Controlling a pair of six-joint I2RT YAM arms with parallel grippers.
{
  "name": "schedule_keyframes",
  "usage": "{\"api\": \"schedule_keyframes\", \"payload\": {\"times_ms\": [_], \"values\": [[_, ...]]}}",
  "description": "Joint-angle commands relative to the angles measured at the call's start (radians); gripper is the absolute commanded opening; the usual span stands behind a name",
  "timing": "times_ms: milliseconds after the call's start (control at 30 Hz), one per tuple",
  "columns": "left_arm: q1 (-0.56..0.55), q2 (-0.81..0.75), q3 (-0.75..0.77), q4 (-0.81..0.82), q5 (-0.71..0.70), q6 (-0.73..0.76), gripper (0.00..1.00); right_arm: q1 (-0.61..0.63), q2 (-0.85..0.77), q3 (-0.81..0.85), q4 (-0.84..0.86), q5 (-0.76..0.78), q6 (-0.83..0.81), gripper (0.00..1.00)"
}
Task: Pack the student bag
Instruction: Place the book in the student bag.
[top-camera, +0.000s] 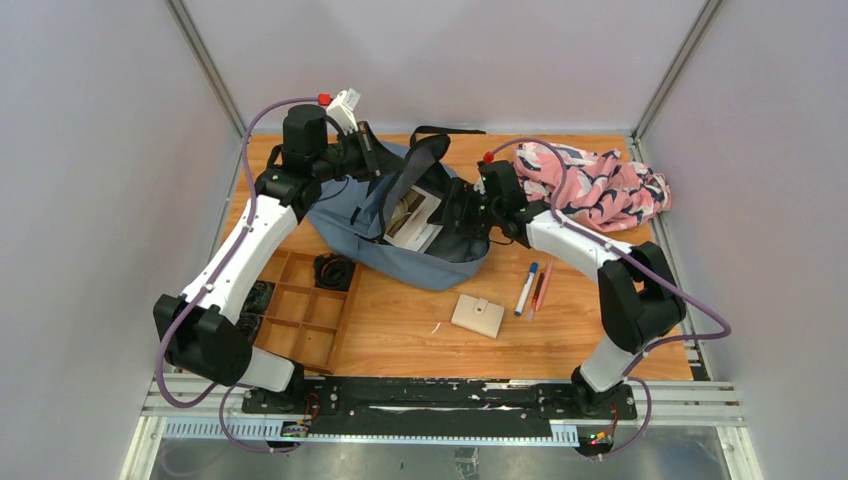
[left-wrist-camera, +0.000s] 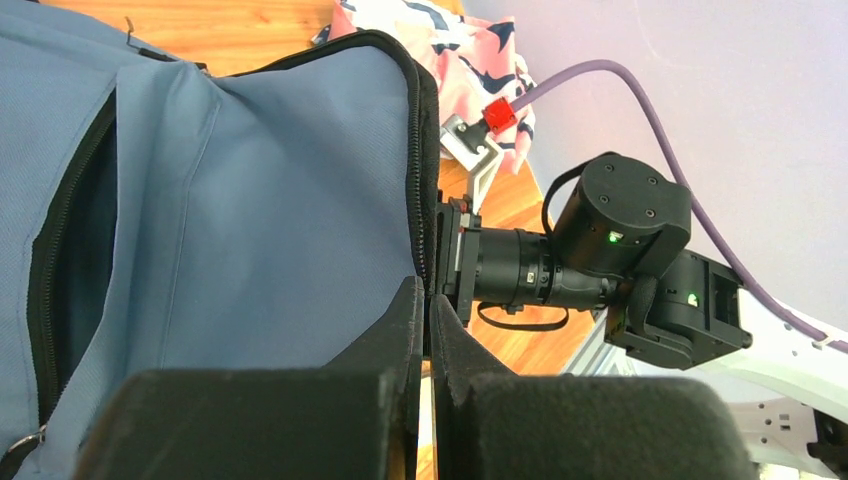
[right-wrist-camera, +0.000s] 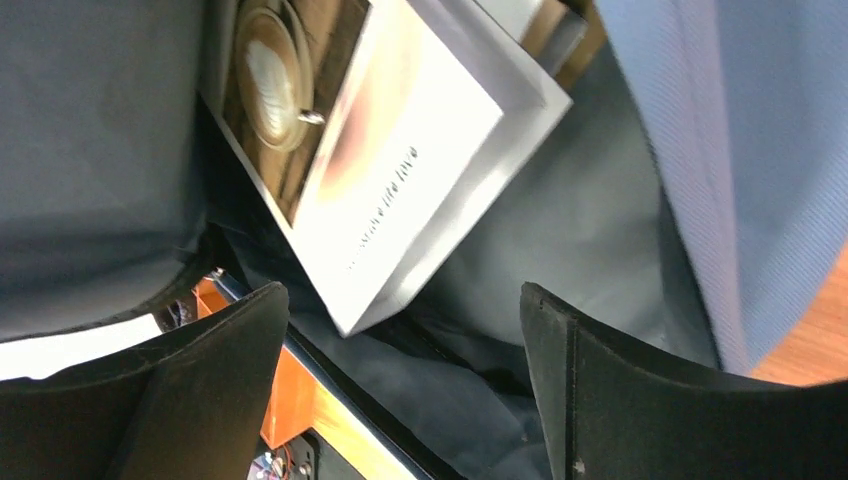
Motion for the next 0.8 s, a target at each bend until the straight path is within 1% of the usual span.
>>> {"api": "schedule_keyframes", "payload": {"times_ms": [0, 67, 133, 200, 400, 500, 600, 700, 767], "values": [[0.003, -0.009, 0.02, 0.058, 0.037, -0.006, 0.0, -0.014, -0.036, -0.071, 0.022, -0.002, -0.034, 0.87], [0.003, -0.008, 0.01, 0.076, 0.041, -0.015, 0.0, -0.012, -0.019, -0.082, 0.054, -0.034, -0.014, 0.84], [0.003, -0.004, 0.005, 0.084, 0.046, -0.02, 0.0, -0.003, 0.0, -0.081, 0.101, -0.065, 0.002, 0.71], [0.003, -0.002, -0.003, 0.089, 0.053, -0.024, 0.0, 0.015, 0.015, -0.071, 0.116, -0.073, 0.011, 0.61], [0.003, -0.01, -0.006, 0.084, 0.05, -0.023, 0.0, 0.051, 0.091, -0.016, 0.127, -0.081, 0.028, 0.34], [0.003, -0.013, -0.01, 0.084, 0.055, -0.025, 0.0, 0.052, 0.136, 0.016, 0.159, -0.09, 0.045, 0.29], [0.003, -0.013, -0.02, 0.088, 0.059, -0.026, 0.0, 0.052, 0.192, 0.09, 0.168, -0.108, 0.047, 0.25], [0.003, -0.014, -0.041, 0.101, 0.068, -0.033, 0.0, 0.052, 0.237, 0.18, 0.158, -0.115, 0.036, 0.24], [0.003, -0.013, -0.059, 0.114, 0.082, -0.037, 0.0, 0.05, 0.262, 0.236, 0.111, -0.115, 0.016, 0.25]]}}
